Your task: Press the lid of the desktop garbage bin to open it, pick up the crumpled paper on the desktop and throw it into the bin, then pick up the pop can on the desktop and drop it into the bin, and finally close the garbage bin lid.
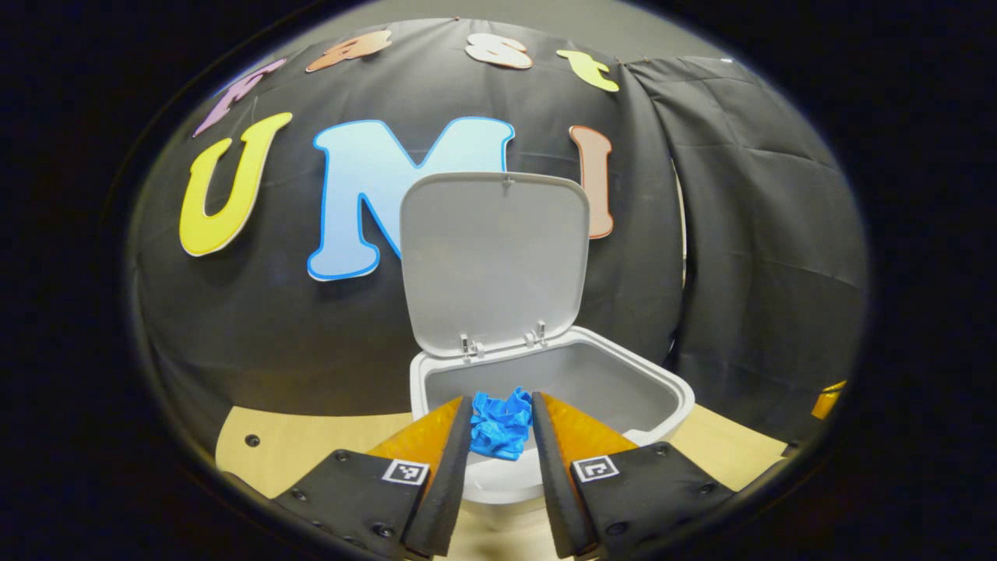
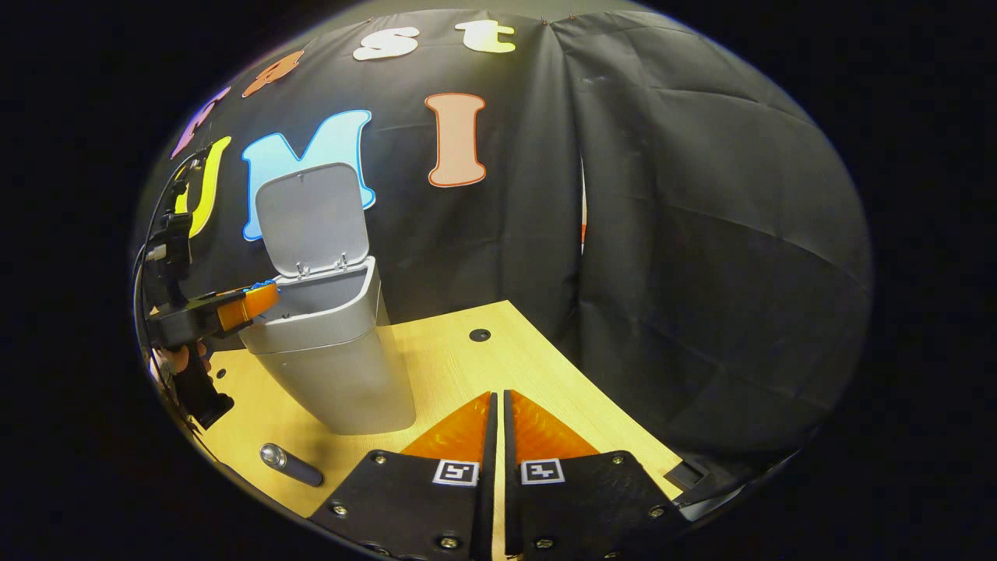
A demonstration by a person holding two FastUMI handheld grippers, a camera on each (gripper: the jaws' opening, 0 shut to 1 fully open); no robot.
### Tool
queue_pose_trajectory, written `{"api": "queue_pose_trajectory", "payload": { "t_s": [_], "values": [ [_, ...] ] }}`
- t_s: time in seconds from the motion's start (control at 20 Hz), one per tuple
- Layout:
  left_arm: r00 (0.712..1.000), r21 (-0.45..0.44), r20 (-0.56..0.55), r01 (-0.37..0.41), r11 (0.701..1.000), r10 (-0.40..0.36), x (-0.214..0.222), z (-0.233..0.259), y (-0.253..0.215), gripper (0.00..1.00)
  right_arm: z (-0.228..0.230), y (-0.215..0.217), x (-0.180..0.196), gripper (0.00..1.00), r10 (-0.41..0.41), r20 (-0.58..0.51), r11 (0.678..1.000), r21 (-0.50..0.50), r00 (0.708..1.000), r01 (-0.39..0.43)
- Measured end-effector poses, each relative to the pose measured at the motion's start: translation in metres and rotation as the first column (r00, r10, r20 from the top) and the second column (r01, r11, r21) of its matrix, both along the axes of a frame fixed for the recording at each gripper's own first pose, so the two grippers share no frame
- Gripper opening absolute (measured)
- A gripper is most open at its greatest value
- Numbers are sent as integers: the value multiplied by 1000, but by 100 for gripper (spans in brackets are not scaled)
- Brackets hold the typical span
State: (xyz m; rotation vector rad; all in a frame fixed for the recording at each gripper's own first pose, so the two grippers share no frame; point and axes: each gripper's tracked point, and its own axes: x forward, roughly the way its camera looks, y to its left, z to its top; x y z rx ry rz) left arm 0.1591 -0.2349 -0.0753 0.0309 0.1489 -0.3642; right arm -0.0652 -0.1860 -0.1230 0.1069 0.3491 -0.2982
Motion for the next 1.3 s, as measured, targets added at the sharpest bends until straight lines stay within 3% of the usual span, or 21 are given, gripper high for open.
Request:
{"api": "queue_pose_trajectory", "payload": {
  "t_s": [0.1,0.25,0.35,0.8,1.3],
  "values": [
    [1000,-4,-2,-5,1000,5,-1,-1,0,62,-2,-1,-2,6,-3,-3,1000,7,1000,3],
    [1000,-16,-5,-19,1000,19,0,-2,2,100,-4,-1,-4,6,-7,-8,1000,16,1000,7],
    [1000,-16,-11,-29,999,29,1,-4,5,96,-7,-2,-5,6,-10,-10,1000,17,1000,10],
    [999,-12,3,-43,999,43,-3,2,10,96,-8,-2,-7,6,-9,-9,999,37,1000,9],
    [992,2,50,-113,994,112,-13,17,56,98,-10,31,6,6,75,-7,996,42,997,-75]
  ]
}}
